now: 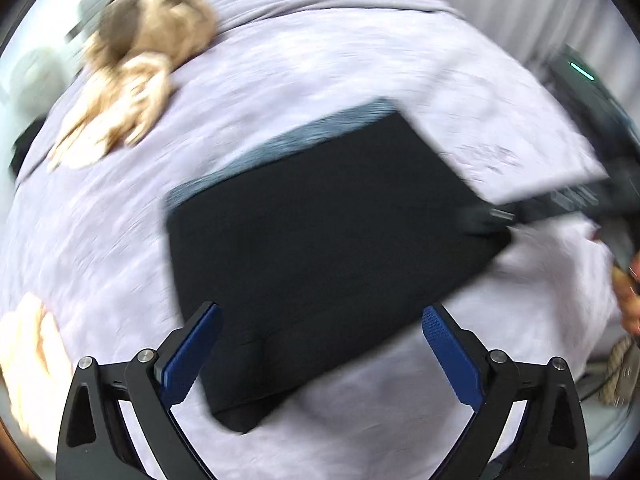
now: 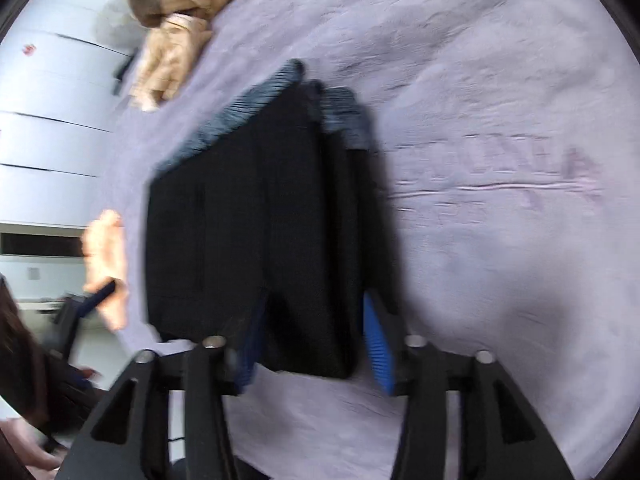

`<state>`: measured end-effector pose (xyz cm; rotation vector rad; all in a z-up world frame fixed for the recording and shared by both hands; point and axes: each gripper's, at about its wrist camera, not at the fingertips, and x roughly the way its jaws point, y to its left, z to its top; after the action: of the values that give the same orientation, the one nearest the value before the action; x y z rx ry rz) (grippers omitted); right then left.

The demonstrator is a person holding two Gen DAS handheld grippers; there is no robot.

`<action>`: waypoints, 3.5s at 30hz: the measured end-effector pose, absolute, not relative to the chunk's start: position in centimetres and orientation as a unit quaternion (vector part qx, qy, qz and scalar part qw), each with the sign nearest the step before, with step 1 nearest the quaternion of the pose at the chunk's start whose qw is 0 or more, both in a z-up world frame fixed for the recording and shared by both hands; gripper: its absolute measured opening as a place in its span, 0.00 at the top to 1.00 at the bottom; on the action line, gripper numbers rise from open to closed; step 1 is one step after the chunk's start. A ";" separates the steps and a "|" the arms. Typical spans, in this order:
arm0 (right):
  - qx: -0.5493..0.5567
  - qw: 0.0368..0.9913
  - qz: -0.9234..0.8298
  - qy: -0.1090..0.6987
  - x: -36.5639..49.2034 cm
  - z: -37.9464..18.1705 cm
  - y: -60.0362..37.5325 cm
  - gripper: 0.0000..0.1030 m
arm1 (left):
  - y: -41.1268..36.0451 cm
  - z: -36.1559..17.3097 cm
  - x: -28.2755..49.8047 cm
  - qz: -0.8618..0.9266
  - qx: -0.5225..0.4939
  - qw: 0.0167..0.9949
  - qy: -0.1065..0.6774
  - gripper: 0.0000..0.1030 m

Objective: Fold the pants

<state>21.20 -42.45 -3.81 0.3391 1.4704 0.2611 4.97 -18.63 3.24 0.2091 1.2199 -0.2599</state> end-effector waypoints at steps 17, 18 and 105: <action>0.144 0.720 0.065 0.675 18.6 -4.5 -38.6 0.58 | -11.8 -2.6 4.9 -0.029 0.038 0.756 0.653 0.03; 0.150 0.716 0.060 0.679 18.3 -4.5 -38.8 0.57 | -11.6 -2.4 4.8 -0.032 0.039 0.756 0.653 0.03; 0.231 0.677 0.160 0.680 24.2 -2.7 -46.8 0.25 | -15.7 2.4 4.6 0.053 -0.005 0.726 0.686 0.03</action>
<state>24.18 -46.81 -2.75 0.5189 1.5286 0.3588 4.56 -15.66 2.40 -0.0116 1.5123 0.1167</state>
